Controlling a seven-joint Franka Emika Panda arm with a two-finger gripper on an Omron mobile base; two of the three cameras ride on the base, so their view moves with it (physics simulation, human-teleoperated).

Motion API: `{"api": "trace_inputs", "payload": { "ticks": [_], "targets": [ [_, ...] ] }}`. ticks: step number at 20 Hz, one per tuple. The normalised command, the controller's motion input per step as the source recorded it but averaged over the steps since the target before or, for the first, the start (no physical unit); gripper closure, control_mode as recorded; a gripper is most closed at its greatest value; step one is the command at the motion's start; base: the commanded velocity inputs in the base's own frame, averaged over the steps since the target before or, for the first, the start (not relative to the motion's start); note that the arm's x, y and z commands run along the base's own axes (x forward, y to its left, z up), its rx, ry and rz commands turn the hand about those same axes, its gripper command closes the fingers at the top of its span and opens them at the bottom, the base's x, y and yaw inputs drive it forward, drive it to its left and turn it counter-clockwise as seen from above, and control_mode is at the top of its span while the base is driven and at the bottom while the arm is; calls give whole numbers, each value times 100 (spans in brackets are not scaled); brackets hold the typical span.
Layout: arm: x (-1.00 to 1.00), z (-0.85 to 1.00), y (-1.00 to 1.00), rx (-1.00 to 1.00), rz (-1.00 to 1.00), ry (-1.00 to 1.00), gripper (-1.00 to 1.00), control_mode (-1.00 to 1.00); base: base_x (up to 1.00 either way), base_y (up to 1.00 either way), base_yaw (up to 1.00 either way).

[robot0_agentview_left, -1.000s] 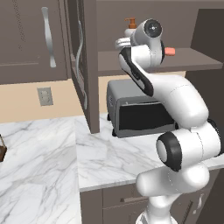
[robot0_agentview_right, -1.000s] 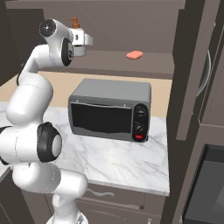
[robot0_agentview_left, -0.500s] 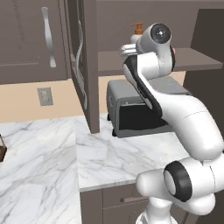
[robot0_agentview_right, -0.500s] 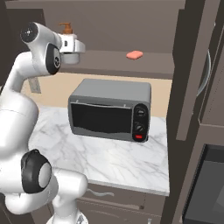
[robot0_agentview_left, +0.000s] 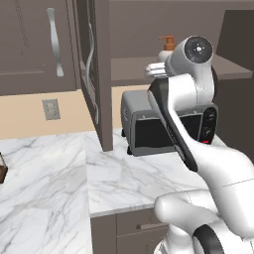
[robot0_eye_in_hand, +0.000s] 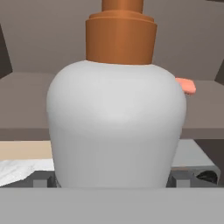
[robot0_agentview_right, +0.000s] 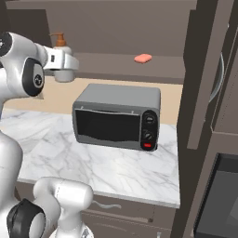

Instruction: Locate and retrieve the soap dispenser and bar soap from the cabinet. Place them next to the sink.

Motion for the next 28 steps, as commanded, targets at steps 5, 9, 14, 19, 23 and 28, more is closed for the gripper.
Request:
{"api": "trace_inputs", "payload": {
  "ticks": [5,9,14,19,23,28],
  "targets": [
    [-100,-12,0,0,-3,3,100,-100,0,0,0],
    [-100,-15,-3,0,-1,3,100,-100,0,0,0],
    [-100,-15,-3,0,0,3,100,-100,0,0,0],
    [-100,-16,-3,0,0,1,100,-100,0,0,0],
    [-100,-14,-2,0,0,1,100,-100,0,0,0],
    [-65,-9,0,0,0,5,100,-100,0,0,0]
  ]
}}
